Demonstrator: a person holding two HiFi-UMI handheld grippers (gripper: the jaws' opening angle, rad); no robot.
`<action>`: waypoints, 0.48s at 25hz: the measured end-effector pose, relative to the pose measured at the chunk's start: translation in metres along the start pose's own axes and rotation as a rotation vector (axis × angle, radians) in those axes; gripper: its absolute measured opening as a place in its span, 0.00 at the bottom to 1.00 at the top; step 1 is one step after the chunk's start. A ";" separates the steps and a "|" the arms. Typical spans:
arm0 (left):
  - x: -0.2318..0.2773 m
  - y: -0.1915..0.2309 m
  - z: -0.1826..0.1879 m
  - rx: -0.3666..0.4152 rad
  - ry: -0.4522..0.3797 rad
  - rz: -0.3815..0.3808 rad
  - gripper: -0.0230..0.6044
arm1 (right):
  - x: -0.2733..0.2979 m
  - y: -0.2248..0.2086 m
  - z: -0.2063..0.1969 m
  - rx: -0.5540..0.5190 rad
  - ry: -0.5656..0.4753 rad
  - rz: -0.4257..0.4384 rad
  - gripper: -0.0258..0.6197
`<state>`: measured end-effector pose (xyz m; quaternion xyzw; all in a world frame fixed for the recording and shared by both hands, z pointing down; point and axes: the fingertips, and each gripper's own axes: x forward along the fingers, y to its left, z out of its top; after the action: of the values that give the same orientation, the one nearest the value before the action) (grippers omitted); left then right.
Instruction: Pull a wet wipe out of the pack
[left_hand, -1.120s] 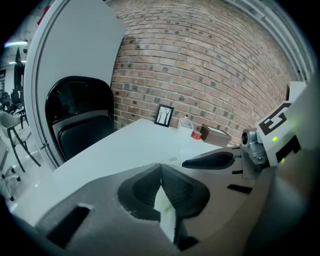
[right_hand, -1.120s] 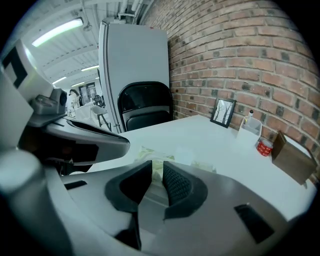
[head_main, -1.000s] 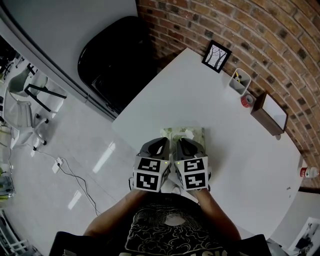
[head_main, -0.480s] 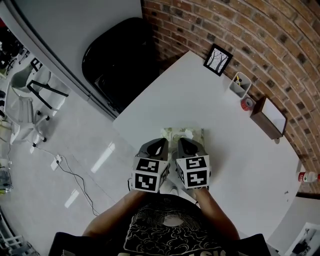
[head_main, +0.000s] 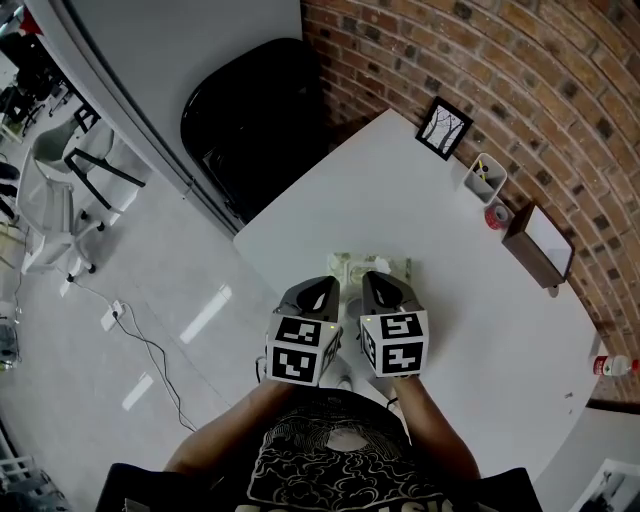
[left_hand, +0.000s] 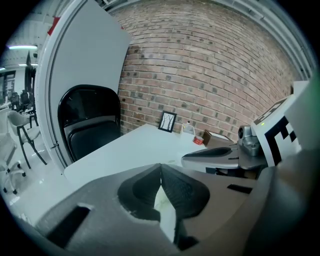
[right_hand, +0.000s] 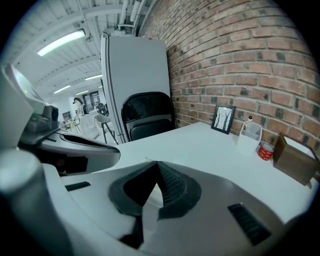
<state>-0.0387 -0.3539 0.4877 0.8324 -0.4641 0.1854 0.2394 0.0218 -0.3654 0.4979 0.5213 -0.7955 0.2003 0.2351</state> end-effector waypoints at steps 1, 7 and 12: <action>-0.001 0.000 0.000 0.000 -0.002 0.002 0.06 | -0.002 0.001 0.001 -0.002 -0.004 0.004 0.06; -0.010 -0.008 0.001 0.002 -0.020 0.006 0.06 | -0.016 0.003 0.010 -0.006 -0.048 0.014 0.06; -0.020 -0.015 -0.001 0.003 -0.035 0.012 0.06 | -0.030 0.005 0.018 -0.011 -0.085 0.015 0.06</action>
<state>-0.0353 -0.3332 0.4745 0.8330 -0.4729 0.1731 0.2290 0.0241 -0.3518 0.4651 0.5222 -0.8097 0.1754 0.2024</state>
